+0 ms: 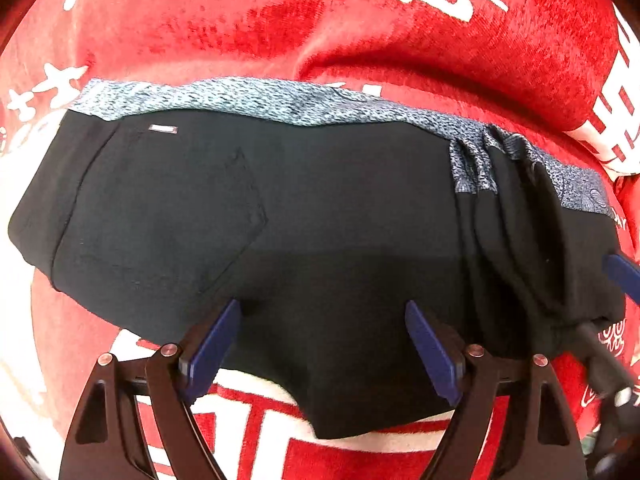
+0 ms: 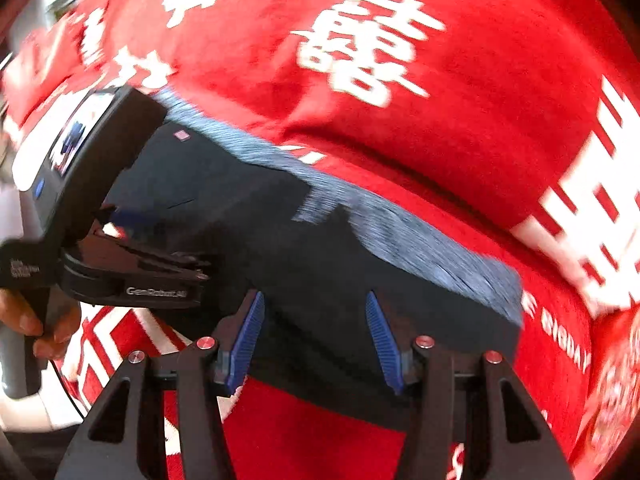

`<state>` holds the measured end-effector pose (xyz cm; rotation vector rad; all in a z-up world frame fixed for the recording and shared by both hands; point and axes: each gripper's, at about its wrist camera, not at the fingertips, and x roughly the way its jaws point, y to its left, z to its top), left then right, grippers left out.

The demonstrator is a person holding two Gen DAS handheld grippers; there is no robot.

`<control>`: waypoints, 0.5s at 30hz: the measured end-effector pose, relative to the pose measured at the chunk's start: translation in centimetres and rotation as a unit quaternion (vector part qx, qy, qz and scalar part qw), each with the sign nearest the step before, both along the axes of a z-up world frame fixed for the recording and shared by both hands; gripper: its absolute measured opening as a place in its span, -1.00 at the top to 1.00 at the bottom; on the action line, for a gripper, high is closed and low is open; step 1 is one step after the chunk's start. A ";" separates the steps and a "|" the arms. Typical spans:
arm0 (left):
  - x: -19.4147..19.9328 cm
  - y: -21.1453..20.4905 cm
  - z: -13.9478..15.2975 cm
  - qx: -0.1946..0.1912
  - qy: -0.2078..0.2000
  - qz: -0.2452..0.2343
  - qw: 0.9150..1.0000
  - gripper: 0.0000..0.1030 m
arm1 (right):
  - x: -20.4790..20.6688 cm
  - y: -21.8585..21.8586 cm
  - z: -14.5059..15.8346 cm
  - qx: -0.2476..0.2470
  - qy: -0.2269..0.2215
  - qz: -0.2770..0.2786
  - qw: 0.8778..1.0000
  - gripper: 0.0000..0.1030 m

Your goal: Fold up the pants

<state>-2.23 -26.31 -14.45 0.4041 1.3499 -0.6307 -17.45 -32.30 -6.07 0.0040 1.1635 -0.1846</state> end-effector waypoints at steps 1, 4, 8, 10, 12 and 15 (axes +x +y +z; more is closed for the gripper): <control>0.0 0.4 0.1 0.000 0.000 -0.001 1.000 -0.66 | 0.4 0.5 -0.7 -0.014 0.009 0.010 1.000 -0.11; -0.1 0.4 0.2 0.000 0.006 0.000 1.000 -0.66 | 1.7 -0.2 -2.6 -0.006 0.042 -0.013 0.999 0.52; -0.2 1.0 1.0 0.003 0.000 0.004 1.000 -0.66 | 2.0 -1.9 -0.8 0.031 0.026 -0.038 0.998 0.80; 0.1 1.4 1.7 -0.003 -0.003 0.012 1.000 -0.66 | 1.7 -2.2 1.1 0.059 0.006 -0.037 0.998 0.79; 0.6 2.2 2.3 -0.006 -0.008 0.022 1.000 -0.66 | 1.6 -1.2 1.4 0.058 0.015 -0.026 0.998 0.79; 1.2 3.6 2.8 0.007 -0.010 0.035 0.999 -0.66 | 1.9 0.7 -1.6 0.064 0.054 -0.015 0.996 0.79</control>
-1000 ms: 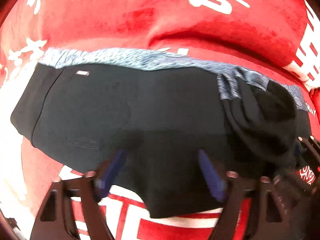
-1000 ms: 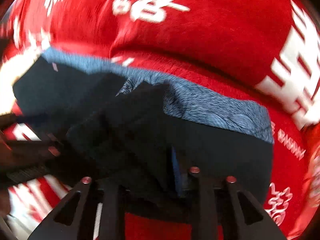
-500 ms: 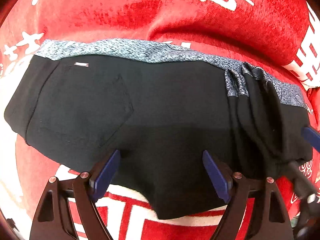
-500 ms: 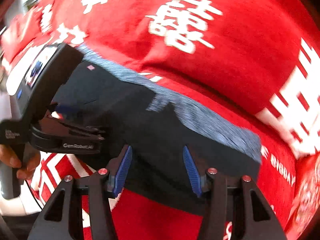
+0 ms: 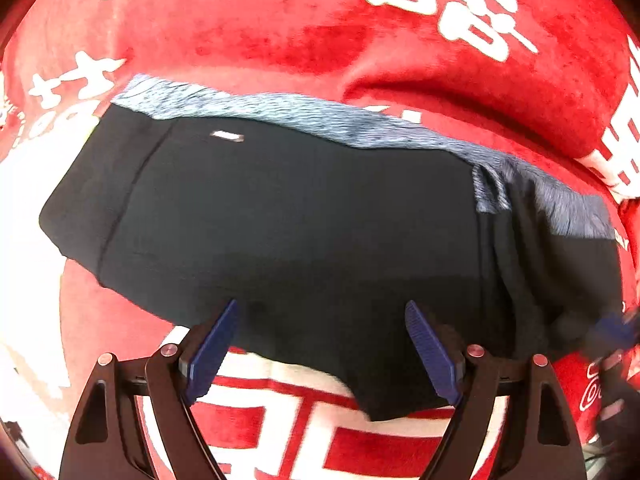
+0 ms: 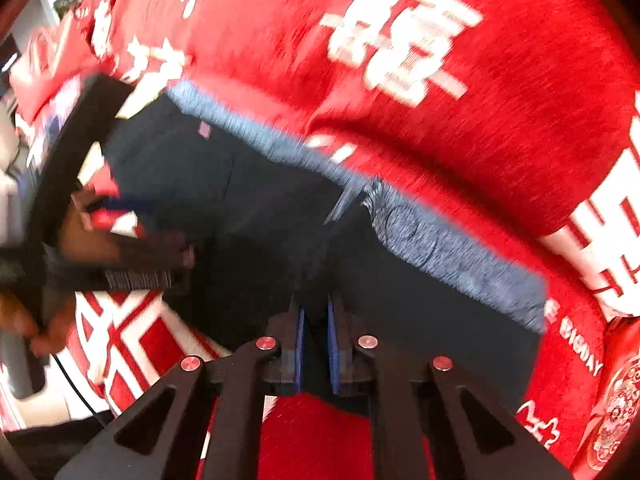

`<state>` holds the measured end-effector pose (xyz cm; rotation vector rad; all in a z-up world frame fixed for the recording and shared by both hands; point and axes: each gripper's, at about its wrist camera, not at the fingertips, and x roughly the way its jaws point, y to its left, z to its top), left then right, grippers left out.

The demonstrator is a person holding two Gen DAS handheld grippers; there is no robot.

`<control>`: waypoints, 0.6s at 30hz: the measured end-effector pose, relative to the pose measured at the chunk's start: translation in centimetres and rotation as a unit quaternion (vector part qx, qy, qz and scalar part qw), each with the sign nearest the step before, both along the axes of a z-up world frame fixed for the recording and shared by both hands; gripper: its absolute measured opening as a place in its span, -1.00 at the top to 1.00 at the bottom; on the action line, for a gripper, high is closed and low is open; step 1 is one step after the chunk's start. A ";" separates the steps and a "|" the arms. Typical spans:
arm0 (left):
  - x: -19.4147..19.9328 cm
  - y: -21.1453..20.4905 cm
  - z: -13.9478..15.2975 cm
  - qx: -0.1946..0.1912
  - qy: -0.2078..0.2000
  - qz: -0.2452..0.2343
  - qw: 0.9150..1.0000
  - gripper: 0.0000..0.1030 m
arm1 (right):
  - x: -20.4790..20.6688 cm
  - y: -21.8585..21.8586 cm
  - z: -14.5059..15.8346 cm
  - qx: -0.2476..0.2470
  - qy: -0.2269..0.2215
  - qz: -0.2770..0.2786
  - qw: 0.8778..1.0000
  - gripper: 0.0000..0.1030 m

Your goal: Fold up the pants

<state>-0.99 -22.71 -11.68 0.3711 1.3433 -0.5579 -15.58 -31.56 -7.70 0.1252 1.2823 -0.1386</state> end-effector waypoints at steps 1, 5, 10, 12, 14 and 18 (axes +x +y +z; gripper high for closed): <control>0.3 0.1 0.0 0.007 0.000 0.002 1.000 -0.66 | 0.1 0.5 -1.4 -0.005 0.014 0.003 1.000 0.78; 0.8 0.6 1.5 0.011 -0.018 -0.014 1.000 -0.66 | 0.2 1.3 -1.7 -0.029 0.004 -0.004 1.000 0.70; 0.7 -2.5 2.3 0.008 -0.018 -0.044 0.999 -0.66 | -2.0 -1.7 1.6 0.102 -0.050 -0.032 0.993 0.31; 0.1 -4.4 3.2 -0.001 -0.021 -0.055 0.998 -0.66 | -4.0 -5.9 3.1 0.161 -0.077 -0.104 0.978 0.31; -0.8 -6.3 4.3 -0.018 -0.020 -0.066 0.997 -0.66 | -5.7 -10.3 3.5 0.166 -0.079 -0.182 0.966 0.32; -2.9 -11.0 6.1 -0.049 -0.017 -0.102 0.993 -0.66 | -8.9 -20.1 2.3 0.179 -0.061 -0.322 0.927 0.60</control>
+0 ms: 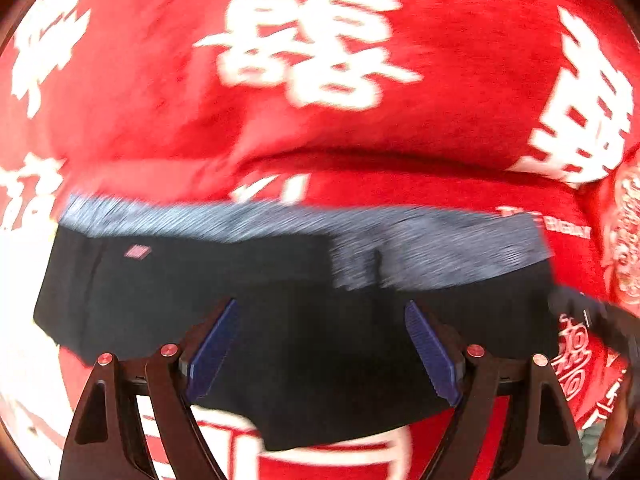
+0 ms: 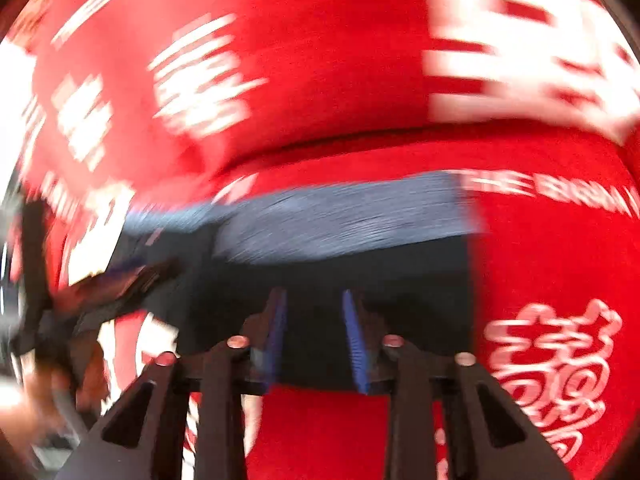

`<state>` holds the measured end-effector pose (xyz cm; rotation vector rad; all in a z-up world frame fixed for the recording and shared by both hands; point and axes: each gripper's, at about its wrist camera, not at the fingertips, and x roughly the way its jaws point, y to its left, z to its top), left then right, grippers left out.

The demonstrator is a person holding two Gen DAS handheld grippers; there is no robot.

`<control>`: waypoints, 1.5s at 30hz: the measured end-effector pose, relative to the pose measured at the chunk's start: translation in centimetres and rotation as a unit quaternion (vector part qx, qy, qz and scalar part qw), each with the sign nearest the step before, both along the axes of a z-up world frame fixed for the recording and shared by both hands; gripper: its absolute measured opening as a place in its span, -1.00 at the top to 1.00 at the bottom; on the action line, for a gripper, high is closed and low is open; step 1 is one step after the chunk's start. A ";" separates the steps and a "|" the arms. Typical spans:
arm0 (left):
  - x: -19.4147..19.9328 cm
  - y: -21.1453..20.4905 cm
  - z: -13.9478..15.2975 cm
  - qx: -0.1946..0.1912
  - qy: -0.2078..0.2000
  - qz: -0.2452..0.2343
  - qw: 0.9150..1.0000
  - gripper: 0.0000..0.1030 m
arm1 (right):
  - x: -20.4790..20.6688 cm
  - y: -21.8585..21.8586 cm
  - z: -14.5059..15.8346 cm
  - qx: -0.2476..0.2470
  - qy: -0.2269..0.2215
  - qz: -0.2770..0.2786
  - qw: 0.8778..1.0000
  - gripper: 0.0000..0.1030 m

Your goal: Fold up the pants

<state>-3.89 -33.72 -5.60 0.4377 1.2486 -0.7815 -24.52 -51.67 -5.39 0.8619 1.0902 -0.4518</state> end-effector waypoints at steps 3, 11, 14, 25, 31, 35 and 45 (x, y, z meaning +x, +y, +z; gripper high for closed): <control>-1.8 -4.1 -0.2 -0.020 0.006 -0.027 0.999 -0.66 | 0.1 -3.2 -1.5 0.022 0.002 -0.003 1.000 0.60; -2.5 -5.1 -7.6 0.051 0.005 -0.007 0.999 -0.82 | 2.6 -0.2 -6.3 0.032 0.013 0.042 0.999 0.60; -2.3 -2.7 -7.5 0.056 0.018 0.019 0.998 -0.86 | 2.4 1.1 -6.1 0.040 0.012 0.062 0.997 0.60; -2.2 1.3 -5.4 0.098 0.028 0.084 0.991 -0.86 | 3.0 5.5 -4.6 0.039 0.036 0.124 0.991 0.30; -2.3 3.4 -4.3 0.124 0.017 0.103 0.987 -0.86 | 4.3 6.8 -4.3 0.028 0.044 0.148 0.988 -0.26; -2.5 4.7 -3.9 0.128 0.007 0.111 0.986 -0.86 | 4.7 7.8 -4.0 0.003 0.062 0.160 0.985 -0.30; -0.6 9.5 -5.7 0.131 0.036 0.108 0.985 -0.86 | 6.4 11.3 -2.8 -0.030 0.077 0.148 0.986 -0.36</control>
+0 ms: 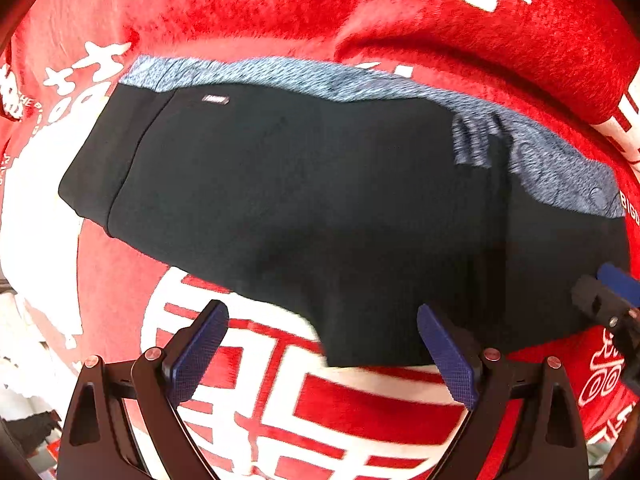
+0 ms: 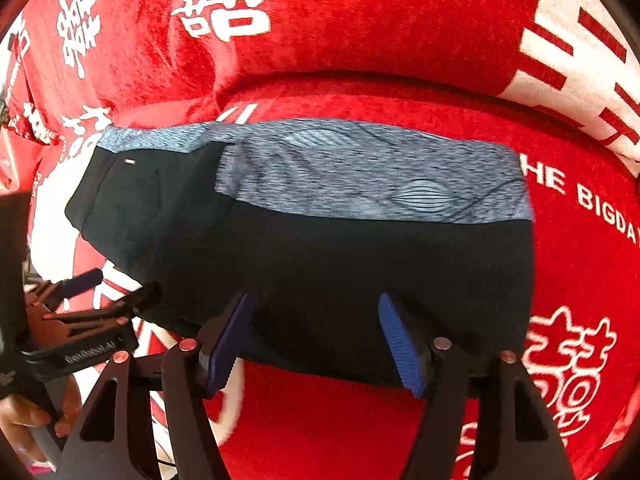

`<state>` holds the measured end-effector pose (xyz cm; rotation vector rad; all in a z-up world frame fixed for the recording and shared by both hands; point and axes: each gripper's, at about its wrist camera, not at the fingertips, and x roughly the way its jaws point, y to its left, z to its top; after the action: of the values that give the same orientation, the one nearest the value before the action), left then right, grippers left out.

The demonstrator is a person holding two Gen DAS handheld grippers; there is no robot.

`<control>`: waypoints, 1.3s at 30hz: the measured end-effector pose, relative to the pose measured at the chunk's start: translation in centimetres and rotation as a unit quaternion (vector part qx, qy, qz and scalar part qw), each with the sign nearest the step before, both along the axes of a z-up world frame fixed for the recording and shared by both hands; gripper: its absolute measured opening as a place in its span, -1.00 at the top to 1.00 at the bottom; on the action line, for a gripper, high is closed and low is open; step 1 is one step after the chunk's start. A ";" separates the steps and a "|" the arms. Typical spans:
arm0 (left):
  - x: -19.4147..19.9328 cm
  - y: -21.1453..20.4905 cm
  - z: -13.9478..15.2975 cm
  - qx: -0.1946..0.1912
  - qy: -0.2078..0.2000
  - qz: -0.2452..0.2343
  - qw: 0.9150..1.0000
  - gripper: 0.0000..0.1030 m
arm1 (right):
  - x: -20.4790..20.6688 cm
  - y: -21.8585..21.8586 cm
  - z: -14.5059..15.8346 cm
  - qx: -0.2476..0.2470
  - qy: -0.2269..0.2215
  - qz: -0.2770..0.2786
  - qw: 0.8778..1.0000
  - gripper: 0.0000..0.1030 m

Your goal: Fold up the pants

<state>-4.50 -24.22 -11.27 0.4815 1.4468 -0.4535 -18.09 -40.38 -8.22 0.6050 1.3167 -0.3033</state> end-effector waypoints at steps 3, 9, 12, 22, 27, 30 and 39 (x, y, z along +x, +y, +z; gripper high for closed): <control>1.2 1.8 0.3 -0.006 0.003 0.000 1.000 -0.86 | 1.6 1.8 0.0 -0.005 0.001 -0.004 1.000 -0.36; 3.5 5.2 0.5 -0.026 0.011 0.004 1.000 -0.86 | 5.2 4.3 -0.1 0.002 0.003 -0.004 1.000 -0.36; 4.7 6.9 0.7 -0.045 0.018 0.029 0.998 -0.86 | 6.8 5.5 0.1 -0.002 0.002 0.007 1.000 -0.36; 7.2 12.5 0.4 -0.079 0.033 0.104 0.991 -0.86 | 7.7 7.3 -2.1 -0.024 0.032 0.012 0.999 -0.50; 7.5 13.9 0.0 -0.076 0.037 0.116 0.990 -0.86 | 7.8 8.6 -2.3 -0.051 0.047 0.038 0.997 -0.55; 7.9 14.3 -0.1 -0.079 0.036 0.123 0.989 -0.86 | 7.9 8.8 -2.4 -0.057 0.051 0.045 0.996 -0.60; 9.5 16.5 0.0 -0.089 0.040 0.135 0.986 -0.86 | 8.3 9.3 -2.6 -0.069 0.056 0.048 0.995 -0.75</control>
<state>4.95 -7.68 -11.22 0.1222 1.5067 -0.3819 -9.77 -31.03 -10.87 0.4117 1.4154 -0.3517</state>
